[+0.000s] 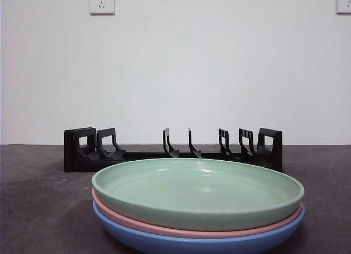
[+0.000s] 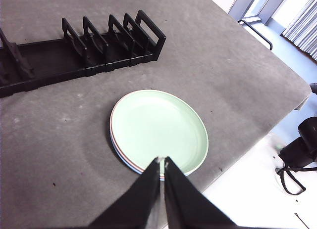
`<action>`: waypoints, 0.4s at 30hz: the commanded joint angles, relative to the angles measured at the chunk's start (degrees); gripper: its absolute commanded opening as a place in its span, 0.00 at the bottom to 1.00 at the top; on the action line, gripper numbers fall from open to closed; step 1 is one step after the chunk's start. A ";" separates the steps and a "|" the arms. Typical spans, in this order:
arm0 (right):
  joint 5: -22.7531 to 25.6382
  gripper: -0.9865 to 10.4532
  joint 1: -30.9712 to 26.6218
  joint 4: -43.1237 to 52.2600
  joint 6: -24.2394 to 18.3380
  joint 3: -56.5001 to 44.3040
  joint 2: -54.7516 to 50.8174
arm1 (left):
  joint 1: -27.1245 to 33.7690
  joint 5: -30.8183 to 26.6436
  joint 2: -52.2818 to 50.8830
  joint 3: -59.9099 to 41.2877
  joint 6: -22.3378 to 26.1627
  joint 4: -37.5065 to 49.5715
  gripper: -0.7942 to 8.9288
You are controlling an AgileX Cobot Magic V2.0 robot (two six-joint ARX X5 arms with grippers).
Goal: Place the plate
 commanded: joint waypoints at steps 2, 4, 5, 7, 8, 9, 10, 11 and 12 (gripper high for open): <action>0.20 0.11 0.42 0.24 0.42 0.26 0.09 | -0.26 0.11 -0.85 -0.83 0.04 2.71 0.09; 0.20 0.11 0.42 0.26 0.42 0.26 0.09 | 1.09 0.11 -2.08 -2.67 0.07 4.92 0.09; 0.20 0.11 0.42 0.26 0.42 0.26 0.09 | 2.73 0.20 -3.06 -4.33 0.07 6.73 0.09; 0.20 0.11 0.42 0.24 0.42 0.26 0.09 | 5.70 1.40 -4.70 -8.02 0.26 10.62 0.09; 0.22 0.11 0.42 0.24 0.42 0.26 0.09 | 7.52 1.77 -5.79 -10.56 1.49 12.83 0.09; 0.22 0.11 0.42 0.24 0.42 0.26 0.09 | 9.60 1.57 -7.06 -13.33 1.92 15.15 0.09; 0.20 0.11 0.42 0.24 0.42 0.26 0.09 | 11.47 1.20 -8.24 -15.78 1.90 17.46 0.09; 0.20 0.11 0.42 0.24 0.42 0.26 0.09 | 14.05 0.72 -9.73 -18.99 1.90 21.05 0.09; 0.20 0.11 0.42 0.24 0.42 0.26 0.09 | 16.09 0.74 -10.91 -21.38 2.23 23.58 0.09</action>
